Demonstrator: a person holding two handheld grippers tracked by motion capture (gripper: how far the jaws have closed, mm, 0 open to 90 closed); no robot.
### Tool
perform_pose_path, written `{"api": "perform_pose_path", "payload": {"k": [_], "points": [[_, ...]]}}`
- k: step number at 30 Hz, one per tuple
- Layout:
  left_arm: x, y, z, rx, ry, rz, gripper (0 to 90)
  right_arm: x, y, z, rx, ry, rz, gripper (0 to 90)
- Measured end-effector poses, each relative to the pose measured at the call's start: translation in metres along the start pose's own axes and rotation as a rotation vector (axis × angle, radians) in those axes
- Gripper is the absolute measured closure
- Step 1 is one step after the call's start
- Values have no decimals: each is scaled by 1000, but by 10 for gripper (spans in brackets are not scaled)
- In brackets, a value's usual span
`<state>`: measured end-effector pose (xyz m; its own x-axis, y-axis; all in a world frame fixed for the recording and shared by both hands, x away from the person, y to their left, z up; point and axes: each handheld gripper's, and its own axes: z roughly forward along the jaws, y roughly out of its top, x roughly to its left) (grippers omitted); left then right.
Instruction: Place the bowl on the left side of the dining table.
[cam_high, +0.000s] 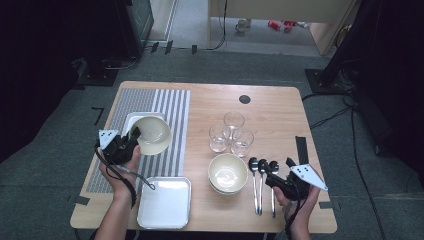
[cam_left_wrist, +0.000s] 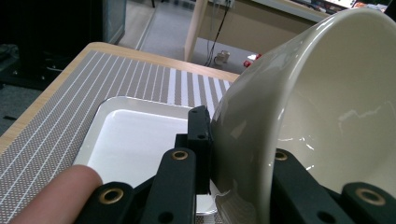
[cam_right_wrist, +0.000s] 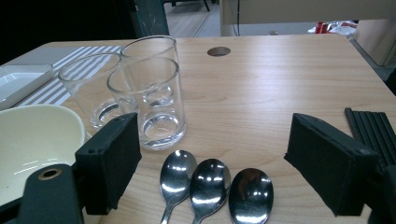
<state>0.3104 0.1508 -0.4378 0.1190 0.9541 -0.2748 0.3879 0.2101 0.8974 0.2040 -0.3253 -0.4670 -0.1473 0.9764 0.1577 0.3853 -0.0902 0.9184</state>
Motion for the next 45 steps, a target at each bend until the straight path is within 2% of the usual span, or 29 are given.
{"api": "perform_pose_path", "payload": {"k": [14,19,23,34,37,45], "points": [[11,3,13,20,23,-16,818,-15,-8,2,20,-38,-6,190],[19,3,17,32,32,-32,818,-22,-17,0,53,-52,-57,191],[23,4,20,44,38,-32,818,-30,-22,-3,60,-60,-31,195],[34,4,29,61,60,-57,819,-39,-38,2,96,-77,-33,208],[37,5,31,65,60,-59,819,-42,-42,4,102,-81,-11,221],[43,4,36,74,68,-71,819,-40,-47,9,117,-81,-38,220]]}}
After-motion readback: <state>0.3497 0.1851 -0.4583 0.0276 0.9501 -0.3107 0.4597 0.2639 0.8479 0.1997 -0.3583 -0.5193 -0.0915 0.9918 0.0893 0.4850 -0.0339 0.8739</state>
